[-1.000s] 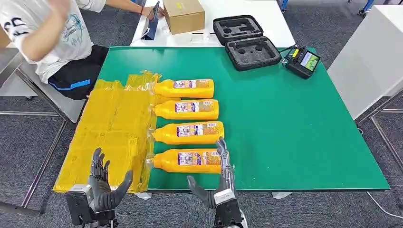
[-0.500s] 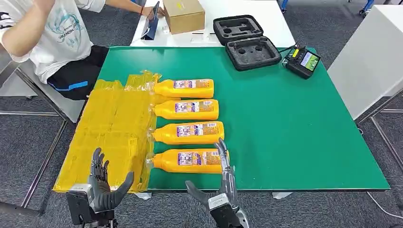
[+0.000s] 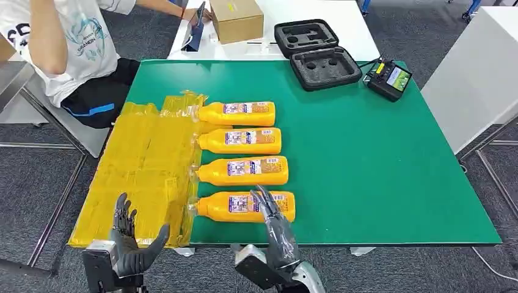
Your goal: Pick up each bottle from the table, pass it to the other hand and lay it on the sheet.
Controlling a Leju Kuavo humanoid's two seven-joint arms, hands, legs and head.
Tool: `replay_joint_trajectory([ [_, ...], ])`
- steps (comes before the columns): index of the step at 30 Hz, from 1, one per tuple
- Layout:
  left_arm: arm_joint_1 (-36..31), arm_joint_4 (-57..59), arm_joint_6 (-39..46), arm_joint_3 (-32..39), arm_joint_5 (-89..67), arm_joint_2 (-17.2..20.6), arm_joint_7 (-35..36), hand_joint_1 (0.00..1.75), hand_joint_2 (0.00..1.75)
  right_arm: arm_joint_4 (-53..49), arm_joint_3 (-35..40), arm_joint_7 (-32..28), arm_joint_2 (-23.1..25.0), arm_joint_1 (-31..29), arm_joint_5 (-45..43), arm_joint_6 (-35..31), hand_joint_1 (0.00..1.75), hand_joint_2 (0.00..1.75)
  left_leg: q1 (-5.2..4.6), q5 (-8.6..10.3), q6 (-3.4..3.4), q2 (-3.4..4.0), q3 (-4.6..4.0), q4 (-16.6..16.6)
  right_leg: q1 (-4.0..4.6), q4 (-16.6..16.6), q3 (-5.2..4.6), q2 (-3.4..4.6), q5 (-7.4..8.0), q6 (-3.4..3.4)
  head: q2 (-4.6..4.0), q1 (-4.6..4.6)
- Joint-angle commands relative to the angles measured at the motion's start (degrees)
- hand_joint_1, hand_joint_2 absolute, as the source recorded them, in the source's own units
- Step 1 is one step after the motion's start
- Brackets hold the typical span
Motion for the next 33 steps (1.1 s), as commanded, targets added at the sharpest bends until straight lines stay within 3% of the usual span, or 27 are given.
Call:
replay_joint_trajectory([
  [1,0.7,-1.1,-2.3,5.2,-1.7,-2.6,1.1,0.00,1.75,3.4,-1.5,9.9,-4.1,-9.6,7.2,9.7,0.00,1.75,-0.03,-0.13,0.01,0.14,0.30,0.0,-0.03,0.0,0.25,0.20,-0.05,0.00,0.00,0.00],
  [7,-0.2,-0.9,-3.2,6.5,-2.5,-3.5,1.6,0.00,1.75,9.1,1.2,12.8,-3.8,-15.6,8.2,13.5,0.00,1.75,-0.02,-0.08,0.01,0.12,0.36,-0.1,-0.01,-0.1,0.32,0.18,-0.04,-0.01,0.00,0.00],
  [14,-1.2,-0.7,-3.1,7.3,-2.5,-3.8,2.0,0.00,1.75,12.2,1.9,13.4,-3.5,-18.7,8.3,14.7,0.00,1.75,0.00,-0.01,0.01,0.07,0.20,0.0,0.00,0.0,0.18,0.11,0.00,0.00,0.00,0.00],
  [33,-1.1,-1.2,-3.1,8.7,-2.5,-4.6,2.5,0.00,1.75,16.6,4.3,14.3,-2.6,-21.0,8.0,16.7,0.00,1.75,0.00,-0.05,0.00,0.02,0.26,0.0,0.00,0.0,0.25,0.07,-0.05,-0.01,0.00,0.00],
])
